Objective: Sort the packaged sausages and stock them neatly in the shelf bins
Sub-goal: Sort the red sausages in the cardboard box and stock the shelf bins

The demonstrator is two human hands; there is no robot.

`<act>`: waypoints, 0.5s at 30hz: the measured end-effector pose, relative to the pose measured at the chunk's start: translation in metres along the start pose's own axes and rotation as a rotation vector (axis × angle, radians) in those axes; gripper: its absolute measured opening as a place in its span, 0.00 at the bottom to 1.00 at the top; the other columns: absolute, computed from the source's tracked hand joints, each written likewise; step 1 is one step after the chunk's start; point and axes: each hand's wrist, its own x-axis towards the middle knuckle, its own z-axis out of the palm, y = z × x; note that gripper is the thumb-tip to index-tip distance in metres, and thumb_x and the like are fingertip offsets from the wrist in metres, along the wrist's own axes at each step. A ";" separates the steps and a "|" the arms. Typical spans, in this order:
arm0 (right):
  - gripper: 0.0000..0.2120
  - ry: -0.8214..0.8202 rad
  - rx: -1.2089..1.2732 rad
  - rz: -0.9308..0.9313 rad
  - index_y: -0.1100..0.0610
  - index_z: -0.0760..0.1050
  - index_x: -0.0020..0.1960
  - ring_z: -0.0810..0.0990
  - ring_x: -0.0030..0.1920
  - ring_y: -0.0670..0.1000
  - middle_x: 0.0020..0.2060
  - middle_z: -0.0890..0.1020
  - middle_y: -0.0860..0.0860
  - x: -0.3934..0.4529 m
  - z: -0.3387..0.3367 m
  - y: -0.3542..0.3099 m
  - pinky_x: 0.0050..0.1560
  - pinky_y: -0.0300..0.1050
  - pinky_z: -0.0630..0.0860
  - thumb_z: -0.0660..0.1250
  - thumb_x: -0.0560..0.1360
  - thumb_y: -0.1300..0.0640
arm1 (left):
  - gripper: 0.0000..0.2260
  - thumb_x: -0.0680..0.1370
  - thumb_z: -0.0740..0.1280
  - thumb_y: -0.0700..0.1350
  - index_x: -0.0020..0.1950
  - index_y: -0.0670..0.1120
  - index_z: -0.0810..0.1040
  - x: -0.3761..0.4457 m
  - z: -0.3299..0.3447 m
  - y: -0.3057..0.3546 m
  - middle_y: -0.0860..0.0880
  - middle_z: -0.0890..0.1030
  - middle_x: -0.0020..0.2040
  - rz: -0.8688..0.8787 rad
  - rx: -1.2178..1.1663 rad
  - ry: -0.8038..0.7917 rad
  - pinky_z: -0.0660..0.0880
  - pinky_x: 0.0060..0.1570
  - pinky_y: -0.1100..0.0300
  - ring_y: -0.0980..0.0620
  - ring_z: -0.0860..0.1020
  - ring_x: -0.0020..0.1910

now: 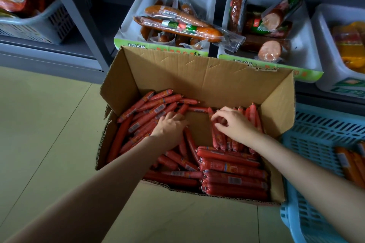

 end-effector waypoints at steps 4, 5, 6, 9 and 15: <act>0.14 -0.110 -0.041 0.040 0.57 0.78 0.59 0.75 0.58 0.55 0.55 0.80 0.55 0.018 0.024 -0.034 0.56 0.41 0.66 0.68 0.75 0.55 | 0.26 0.79 0.59 0.45 0.76 0.56 0.56 -0.025 -0.002 -0.035 0.53 0.47 0.77 0.031 0.130 -0.030 0.51 0.73 0.47 0.47 0.40 0.76; 0.16 -0.153 -0.085 0.072 0.58 0.76 0.61 0.74 0.60 0.56 0.57 0.79 0.55 0.023 0.032 -0.040 0.61 0.43 0.65 0.68 0.75 0.54 | 0.26 0.79 0.60 0.46 0.76 0.56 0.56 -0.028 -0.001 -0.042 0.52 0.47 0.78 0.029 0.149 -0.077 0.52 0.74 0.48 0.48 0.40 0.76; 0.17 -0.182 -0.132 0.115 0.58 0.75 0.62 0.73 0.62 0.56 0.58 0.79 0.56 0.029 0.041 -0.044 0.64 0.45 0.65 0.68 0.75 0.53 | 0.26 0.79 0.60 0.47 0.76 0.55 0.57 -0.030 0.002 -0.049 0.51 0.47 0.78 0.027 0.145 -0.113 0.54 0.73 0.48 0.49 0.41 0.76; 0.15 -0.206 -0.204 0.279 0.58 0.74 0.59 0.74 0.61 0.58 0.58 0.77 0.57 0.040 0.064 -0.051 0.59 0.47 0.71 0.68 0.74 0.55 | 0.25 0.79 0.60 0.43 0.75 0.54 0.58 -0.029 0.008 -0.062 0.50 0.47 0.78 0.025 0.080 -0.180 0.60 0.72 0.50 0.51 0.43 0.77; 0.18 -0.181 -0.044 0.457 0.63 0.71 0.62 0.73 0.63 0.59 0.63 0.74 0.59 0.047 0.077 -0.054 0.60 0.46 0.72 0.67 0.74 0.59 | 0.26 0.78 0.61 0.39 0.75 0.52 0.61 -0.022 0.011 -0.065 0.49 0.51 0.78 0.040 0.019 -0.155 0.56 0.74 0.53 0.52 0.45 0.77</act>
